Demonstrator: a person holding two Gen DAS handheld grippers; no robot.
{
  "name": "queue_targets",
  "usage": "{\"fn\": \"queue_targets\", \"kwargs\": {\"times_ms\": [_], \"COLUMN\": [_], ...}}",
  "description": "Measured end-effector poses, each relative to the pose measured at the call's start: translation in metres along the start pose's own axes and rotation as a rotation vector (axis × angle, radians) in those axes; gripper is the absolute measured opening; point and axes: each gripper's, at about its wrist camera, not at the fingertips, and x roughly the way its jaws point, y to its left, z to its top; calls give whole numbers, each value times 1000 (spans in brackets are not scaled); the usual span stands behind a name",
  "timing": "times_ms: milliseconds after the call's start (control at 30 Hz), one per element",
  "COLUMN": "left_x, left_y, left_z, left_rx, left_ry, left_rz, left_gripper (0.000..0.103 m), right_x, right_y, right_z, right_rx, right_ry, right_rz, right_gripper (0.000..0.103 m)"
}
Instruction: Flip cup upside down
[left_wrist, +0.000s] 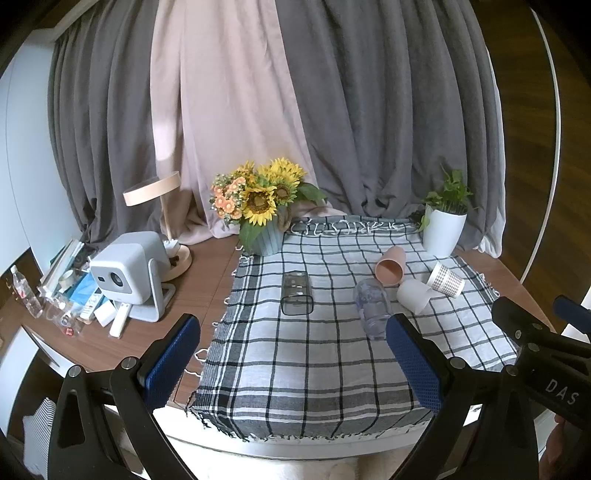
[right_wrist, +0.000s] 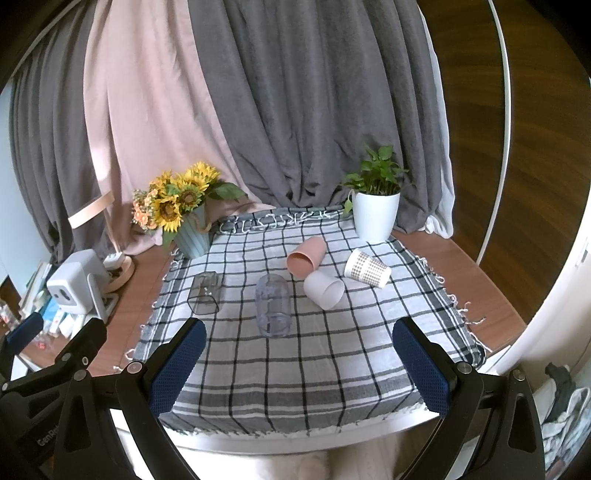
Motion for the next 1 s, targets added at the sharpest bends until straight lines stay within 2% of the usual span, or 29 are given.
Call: {"fn": "queue_targets", "kwargs": {"times_ms": [1000], "left_x": [1], "left_y": [16], "left_z": [2], "left_rx": [-7], "left_ry": [-4], "left_rz": [1], "left_gripper": [103], "right_x": [-5], "right_y": [12], "right_z": [-1], "right_rx": [-2], "right_ry": [-9], "right_rz": [5], "right_gripper": [102]}}
